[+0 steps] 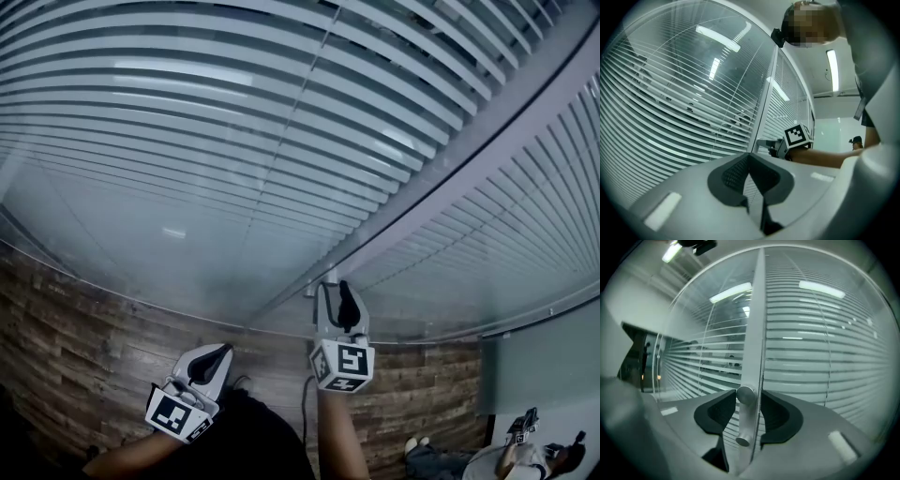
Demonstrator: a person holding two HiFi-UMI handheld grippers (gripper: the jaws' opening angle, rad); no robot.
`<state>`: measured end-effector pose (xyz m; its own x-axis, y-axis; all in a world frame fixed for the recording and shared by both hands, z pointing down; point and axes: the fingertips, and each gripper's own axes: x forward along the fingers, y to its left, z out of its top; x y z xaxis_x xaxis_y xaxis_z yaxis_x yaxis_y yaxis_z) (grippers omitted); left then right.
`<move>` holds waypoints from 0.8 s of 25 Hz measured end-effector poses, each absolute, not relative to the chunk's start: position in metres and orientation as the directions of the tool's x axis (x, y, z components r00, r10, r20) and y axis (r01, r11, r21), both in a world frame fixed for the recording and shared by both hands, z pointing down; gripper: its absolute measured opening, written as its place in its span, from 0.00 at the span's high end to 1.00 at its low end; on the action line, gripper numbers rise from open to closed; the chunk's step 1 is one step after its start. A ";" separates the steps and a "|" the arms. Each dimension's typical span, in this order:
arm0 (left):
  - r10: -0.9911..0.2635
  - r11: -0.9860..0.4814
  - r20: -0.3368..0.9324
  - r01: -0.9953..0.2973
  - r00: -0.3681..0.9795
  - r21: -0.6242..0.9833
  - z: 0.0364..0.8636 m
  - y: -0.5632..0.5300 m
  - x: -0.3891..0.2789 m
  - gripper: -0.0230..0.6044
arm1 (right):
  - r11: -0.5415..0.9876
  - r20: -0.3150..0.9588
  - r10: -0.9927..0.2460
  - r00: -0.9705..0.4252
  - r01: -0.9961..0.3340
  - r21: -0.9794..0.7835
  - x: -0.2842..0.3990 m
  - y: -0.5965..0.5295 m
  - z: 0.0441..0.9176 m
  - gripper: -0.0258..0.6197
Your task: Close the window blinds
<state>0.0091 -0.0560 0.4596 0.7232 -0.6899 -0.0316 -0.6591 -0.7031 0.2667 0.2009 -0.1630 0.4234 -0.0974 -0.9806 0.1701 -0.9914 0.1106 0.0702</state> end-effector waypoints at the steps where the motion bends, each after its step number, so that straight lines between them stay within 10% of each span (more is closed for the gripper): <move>1: -0.691 -0.701 -0.028 -0.661 0.722 0.268 0.461 -0.056 0.008 0.97 | 0.108 0.163 -0.981 -0.107 -0.994 -0.002 0.202 -0.164 0.425 0.70; 20: -0.691 -0.702 -0.028 -0.662 0.722 0.261 0.459 -0.060 0.004 0.97 | 0.148 0.231 -0.969 -0.088 -0.956 0.255 0.196 -0.168 0.427 0.74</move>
